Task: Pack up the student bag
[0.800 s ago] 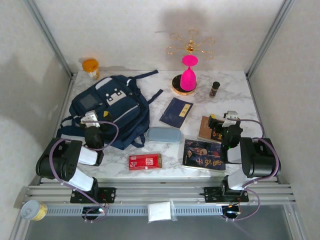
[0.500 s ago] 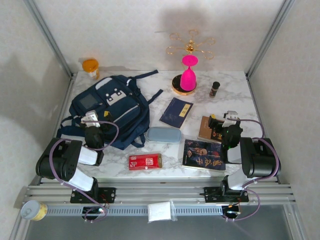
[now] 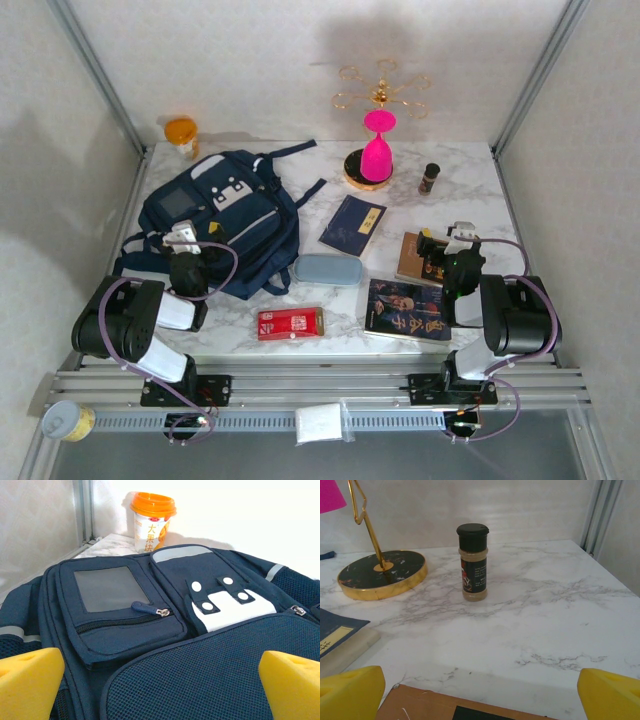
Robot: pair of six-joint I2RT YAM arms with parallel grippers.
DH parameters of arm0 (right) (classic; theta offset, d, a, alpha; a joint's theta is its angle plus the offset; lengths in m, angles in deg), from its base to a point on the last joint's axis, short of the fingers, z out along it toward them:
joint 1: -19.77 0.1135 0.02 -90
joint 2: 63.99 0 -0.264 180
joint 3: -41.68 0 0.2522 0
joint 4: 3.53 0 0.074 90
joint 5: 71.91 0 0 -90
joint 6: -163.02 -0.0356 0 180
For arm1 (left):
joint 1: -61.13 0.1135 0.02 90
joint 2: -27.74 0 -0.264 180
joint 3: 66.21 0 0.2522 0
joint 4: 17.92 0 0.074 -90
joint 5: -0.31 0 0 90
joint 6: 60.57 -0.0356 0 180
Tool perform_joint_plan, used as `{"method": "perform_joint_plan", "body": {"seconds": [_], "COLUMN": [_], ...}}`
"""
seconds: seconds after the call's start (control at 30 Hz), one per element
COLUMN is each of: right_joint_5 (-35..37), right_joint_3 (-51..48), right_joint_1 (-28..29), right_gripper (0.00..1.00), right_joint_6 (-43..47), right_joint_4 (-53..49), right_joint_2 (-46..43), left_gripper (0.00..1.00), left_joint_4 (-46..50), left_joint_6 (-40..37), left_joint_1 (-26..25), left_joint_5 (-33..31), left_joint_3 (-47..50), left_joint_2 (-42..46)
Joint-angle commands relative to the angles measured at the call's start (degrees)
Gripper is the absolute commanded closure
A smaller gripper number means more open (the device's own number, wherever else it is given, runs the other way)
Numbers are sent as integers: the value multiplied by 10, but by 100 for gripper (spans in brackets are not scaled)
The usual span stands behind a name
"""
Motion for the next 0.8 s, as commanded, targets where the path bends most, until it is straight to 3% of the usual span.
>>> {"method": "perform_joint_plan", "body": {"seconds": [0.0, 0.33, 0.47, 0.63, 0.77], "right_joint_5": [0, 2, 23, 75, 72], "right_joint_3": [5, 3, 2, 51, 100], "right_joint_1": [4, 4, 3, 3, 1], "right_gripper": [1, 1, 1, 1, 1], "right_joint_6": [-3, -3, -12, -64, -125], "right_joint_4": [24, 28, 3, -176, -338], "right_joint_2": [0, -2, -37, -128, -203], "left_gripper": [1, 1, 1, 1, 1], "left_joint_4": [-5, -9, 30, 181, 306], "left_joint_6": [-7, -6, 3, 17, 91], "left_joint_1": [2, 3, 2, 2, 6], "left_joint_5": [8, 5, -19, -8, -14], "left_joint_3": [-11, -9, -12, -38, -62], "left_joint_2": [-5, -3, 39, 161, 269]}}
